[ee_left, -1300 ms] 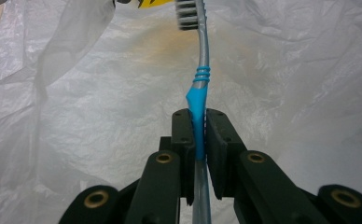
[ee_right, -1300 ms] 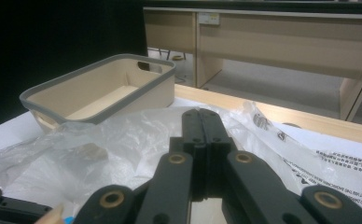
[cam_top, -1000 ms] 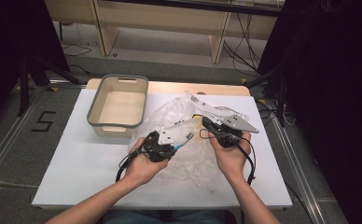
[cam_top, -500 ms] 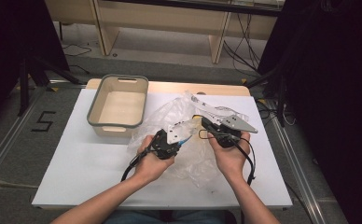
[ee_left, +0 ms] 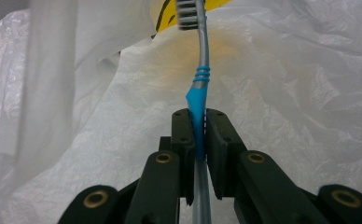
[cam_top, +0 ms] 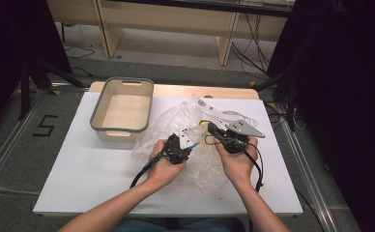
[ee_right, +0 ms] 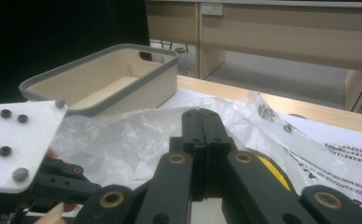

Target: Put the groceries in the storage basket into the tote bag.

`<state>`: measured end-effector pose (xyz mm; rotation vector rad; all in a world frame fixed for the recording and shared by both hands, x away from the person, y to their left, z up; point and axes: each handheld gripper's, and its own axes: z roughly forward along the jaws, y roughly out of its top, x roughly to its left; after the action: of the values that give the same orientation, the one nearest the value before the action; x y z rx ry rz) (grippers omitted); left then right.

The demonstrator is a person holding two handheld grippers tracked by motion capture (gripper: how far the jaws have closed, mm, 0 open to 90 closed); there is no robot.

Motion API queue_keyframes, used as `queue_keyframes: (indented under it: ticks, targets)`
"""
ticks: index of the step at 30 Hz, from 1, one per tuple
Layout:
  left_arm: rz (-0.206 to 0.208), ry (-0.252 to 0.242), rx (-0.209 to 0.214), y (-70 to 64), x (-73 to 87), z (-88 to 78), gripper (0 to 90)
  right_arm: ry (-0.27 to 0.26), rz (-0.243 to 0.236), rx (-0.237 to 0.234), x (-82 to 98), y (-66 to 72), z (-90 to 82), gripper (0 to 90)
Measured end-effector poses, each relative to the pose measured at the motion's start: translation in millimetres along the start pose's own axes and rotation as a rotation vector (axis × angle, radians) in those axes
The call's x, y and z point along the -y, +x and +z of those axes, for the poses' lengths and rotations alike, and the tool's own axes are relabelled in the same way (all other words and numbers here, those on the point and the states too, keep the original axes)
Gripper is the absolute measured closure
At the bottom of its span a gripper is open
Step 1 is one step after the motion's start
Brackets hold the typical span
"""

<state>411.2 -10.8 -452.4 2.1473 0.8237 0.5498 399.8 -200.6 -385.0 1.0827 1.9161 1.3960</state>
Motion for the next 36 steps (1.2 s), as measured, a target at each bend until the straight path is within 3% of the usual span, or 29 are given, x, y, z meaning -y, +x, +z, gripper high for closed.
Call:
queue_keyframes:
  ticks: [11,16,23,29,31,36]
  targets:
    - [0.028,-0.025,-0.019,0.3,-1.2,10.6,81.4,-0.001,0.002,0.000,0.6,-1.3,0.2,90.0]
    - [0.071,-0.043,0.001,-4.2,1.9,5.8,61.3,0.007,-0.002,0.002,2.5,-1.7,0.2,90.0]
    - [0.108,-0.070,0.047,-8.1,12.5,-36.2,50.5,0.033,-0.003,-0.006,8.3,-2.5,-0.3,90.0]
    - [0.064,-0.098,0.063,-1.9,29.0,-80.1,47.0,0.106,-0.010,-0.033,18.4,-4.1,-5.8,90.0]
    - [0.047,-0.089,0.084,2.3,37.7,-93.9,45.5,0.147,-0.014,-0.054,23.5,-5.0,-7.5,90.0]
    - [-0.004,-0.106,0.062,18.4,54.3,-119.7,44.7,0.284,-0.048,-0.123,39.1,-5.8,-7.3,90.0]
